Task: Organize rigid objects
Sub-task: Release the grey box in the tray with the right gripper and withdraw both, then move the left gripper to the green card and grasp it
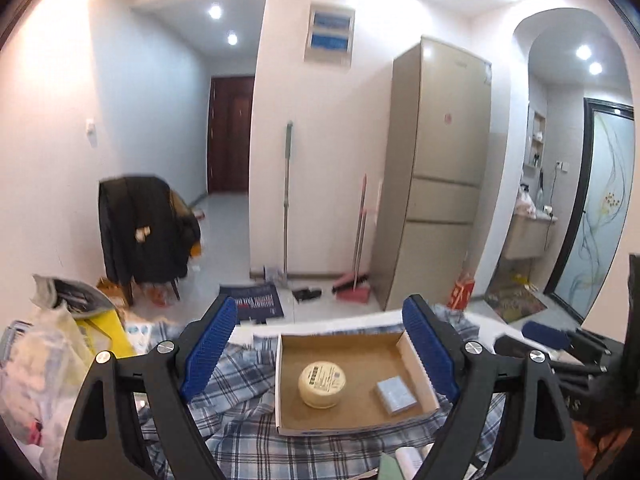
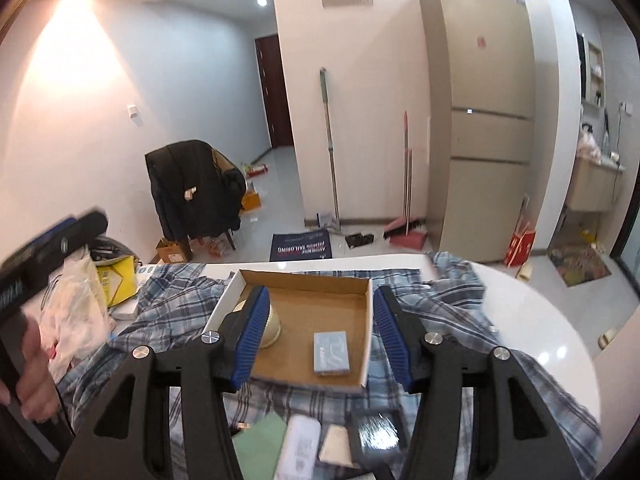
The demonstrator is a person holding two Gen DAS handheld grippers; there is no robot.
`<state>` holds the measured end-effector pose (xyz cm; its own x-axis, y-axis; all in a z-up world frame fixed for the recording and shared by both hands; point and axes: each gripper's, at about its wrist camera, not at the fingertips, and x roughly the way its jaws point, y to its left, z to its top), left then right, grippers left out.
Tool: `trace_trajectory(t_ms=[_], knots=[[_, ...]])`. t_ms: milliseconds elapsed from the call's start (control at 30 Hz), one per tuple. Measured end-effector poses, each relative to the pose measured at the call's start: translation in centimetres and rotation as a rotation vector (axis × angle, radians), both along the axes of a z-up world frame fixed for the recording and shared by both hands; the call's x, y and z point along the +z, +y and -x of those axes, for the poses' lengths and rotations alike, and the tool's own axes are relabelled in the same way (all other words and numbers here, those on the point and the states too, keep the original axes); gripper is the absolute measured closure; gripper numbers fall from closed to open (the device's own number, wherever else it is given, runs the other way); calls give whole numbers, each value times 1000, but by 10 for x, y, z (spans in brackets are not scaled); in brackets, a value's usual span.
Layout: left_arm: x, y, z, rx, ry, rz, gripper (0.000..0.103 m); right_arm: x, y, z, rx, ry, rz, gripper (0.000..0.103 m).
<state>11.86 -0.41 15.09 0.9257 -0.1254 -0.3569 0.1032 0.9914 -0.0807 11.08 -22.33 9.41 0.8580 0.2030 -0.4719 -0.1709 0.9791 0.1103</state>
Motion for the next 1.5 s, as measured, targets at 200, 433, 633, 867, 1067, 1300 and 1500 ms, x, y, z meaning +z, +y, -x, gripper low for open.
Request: trace_trajectory(t_ms=[200, 433, 633, 867, 1067, 1300, 1500], knots=[[18, -11, 61, 1, -56, -31, 3, 5, -16, 65, -3, -71, 27, 46], [15, -21, 132, 2, -167, -63, 0, -13, -31, 109, -11, -51, 32, 45], [-8, -23, 164, 32, -191, -50, 0, -34, -43, 134, -42, -25, 15, 45], [-60, -27, 166, 9, -91, -46, 0, -61, -47, 143, -49, 27, 43, 45], [-98, -40, 158, -38, 9, -76, 0, -80, -58, 140, -60, 79, 27, 45], [-135, -45, 139, -87, 149, -120, 0, -108, -62, 125, -61, 171, 28, 45], [-159, -48, 127, -120, 245, -164, 0, -123, -75, 112, -90, 224, 1, 45]])
